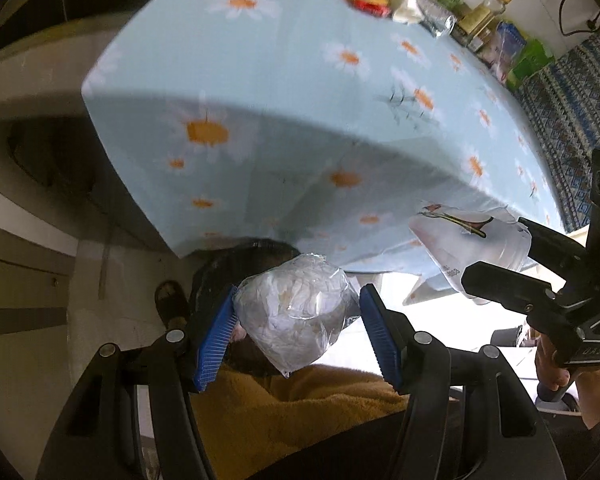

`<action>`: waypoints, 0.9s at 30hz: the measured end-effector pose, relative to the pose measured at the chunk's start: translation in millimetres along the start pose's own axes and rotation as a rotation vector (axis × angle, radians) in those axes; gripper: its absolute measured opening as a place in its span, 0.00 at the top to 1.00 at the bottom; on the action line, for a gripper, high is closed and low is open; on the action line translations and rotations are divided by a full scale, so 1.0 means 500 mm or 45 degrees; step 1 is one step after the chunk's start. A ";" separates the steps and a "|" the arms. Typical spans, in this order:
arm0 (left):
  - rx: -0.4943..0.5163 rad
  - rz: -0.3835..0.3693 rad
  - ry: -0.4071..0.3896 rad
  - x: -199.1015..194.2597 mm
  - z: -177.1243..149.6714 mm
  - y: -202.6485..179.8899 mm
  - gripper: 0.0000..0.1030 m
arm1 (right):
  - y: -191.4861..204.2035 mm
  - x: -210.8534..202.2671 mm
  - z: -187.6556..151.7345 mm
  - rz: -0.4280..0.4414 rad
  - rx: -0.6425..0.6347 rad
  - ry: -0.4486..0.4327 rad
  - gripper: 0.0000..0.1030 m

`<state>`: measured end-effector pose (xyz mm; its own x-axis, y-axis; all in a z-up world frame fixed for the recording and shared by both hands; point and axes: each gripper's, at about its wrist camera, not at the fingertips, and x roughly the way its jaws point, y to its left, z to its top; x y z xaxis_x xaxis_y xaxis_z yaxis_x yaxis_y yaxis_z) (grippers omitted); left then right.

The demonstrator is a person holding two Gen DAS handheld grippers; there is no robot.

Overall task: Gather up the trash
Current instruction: 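Lower the tissue bag and clear cup over the bin and open both tools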

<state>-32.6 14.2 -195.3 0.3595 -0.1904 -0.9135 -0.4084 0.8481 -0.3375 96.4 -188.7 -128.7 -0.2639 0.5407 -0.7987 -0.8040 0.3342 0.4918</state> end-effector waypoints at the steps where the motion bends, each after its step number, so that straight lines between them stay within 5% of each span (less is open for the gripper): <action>1: -0.004 -0.002 0.014 0.007 -0.004 0.003 0.42 | -0.002 0.006 -0.007 0.000 0.014 0.010 0.43; 23: -0.097 -0.023 0.252 0.173 -0.065 0.065 0.41 | -0.067 0.178 -0.106 -0.038 0.219 0.232 0.42; 26: -0.113 -0.034 0.261 0.182 -0.064 0.066 0.40 | -0.075 0.186 -0.115 -0.046 0.250 0.240 0.42; 27: -0.123 -0.003 0.256 0.182 -0.062 0.067 0.32 | -0.077 0.186 -0.115 -0.044 0.266 0.241 0.38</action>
<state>-39.5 10.2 -297.0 0.1900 -0.2955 -0.9363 -0.4899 0.7979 -0.3512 72.5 -195.7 -241.7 -0.3485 0.3791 -0.8572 -0.6922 0.5125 0.5081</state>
